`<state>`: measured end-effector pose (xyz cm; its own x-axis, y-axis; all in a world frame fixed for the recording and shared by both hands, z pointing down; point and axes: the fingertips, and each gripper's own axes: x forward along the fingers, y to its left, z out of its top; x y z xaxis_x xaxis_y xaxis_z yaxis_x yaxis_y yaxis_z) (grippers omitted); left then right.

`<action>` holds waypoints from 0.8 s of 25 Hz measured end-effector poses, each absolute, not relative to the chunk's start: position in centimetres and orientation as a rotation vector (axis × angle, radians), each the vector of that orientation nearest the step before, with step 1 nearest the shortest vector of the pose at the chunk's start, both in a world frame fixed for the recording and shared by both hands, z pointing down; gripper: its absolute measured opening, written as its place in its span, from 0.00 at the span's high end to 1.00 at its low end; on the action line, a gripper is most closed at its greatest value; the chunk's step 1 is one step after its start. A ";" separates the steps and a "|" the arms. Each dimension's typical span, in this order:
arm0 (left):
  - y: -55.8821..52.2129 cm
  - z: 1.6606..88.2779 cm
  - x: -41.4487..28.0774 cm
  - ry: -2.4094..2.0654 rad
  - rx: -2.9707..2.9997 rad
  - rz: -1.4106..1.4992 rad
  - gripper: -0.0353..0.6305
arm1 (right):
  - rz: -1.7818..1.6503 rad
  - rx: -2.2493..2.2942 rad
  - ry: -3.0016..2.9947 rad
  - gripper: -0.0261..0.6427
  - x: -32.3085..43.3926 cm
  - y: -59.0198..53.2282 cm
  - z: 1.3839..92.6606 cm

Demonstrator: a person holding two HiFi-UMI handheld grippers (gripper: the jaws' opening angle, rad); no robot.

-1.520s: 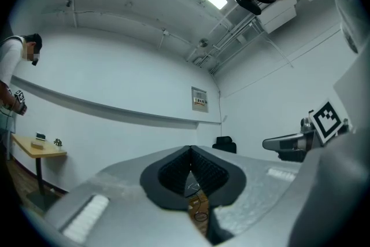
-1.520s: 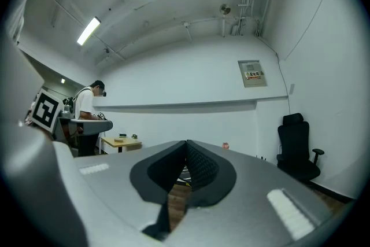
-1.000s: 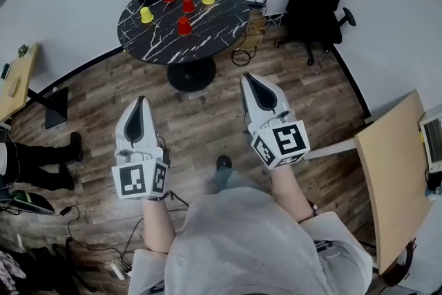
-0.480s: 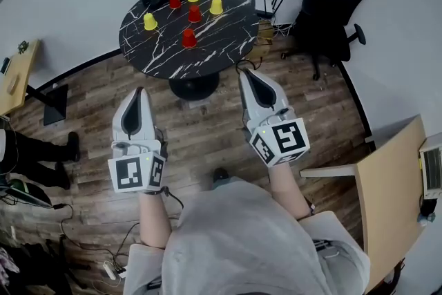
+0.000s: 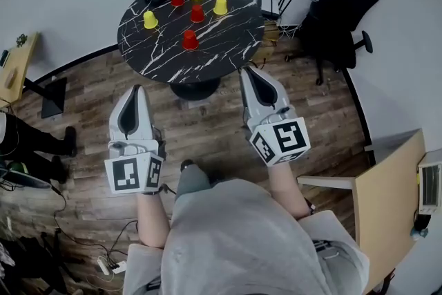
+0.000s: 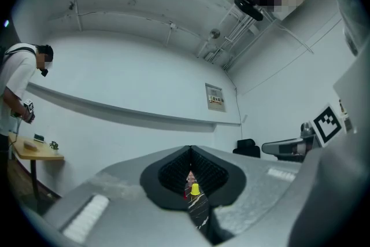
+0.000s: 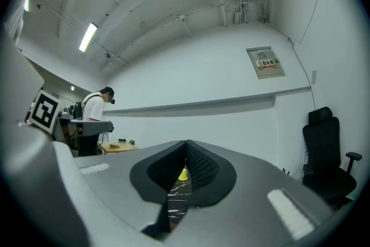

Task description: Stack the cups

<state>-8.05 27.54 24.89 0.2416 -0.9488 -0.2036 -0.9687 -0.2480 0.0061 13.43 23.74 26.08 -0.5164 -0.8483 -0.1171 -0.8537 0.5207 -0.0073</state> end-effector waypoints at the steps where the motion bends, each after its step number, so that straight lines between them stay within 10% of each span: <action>1: 27.1 25.0 -8.1 1.853 -2.379 0.253 0.94 | 0.073 -1.485 2.647 0.96 13.4 23.4 26.2; 20: 13.1 24.5 -10.8 1.808 -2.418 0.258 0.94 | 0.071 -1.529 2.626 0.96 10.5 10.2 25.8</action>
<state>-10.79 13.12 24.47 0.2756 -0.9398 -0.2022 -0.9588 -0.2839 0.0125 10.48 10.15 25.77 -0.4900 -0.8646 -0.1117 -0.8693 0.4941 -0.0109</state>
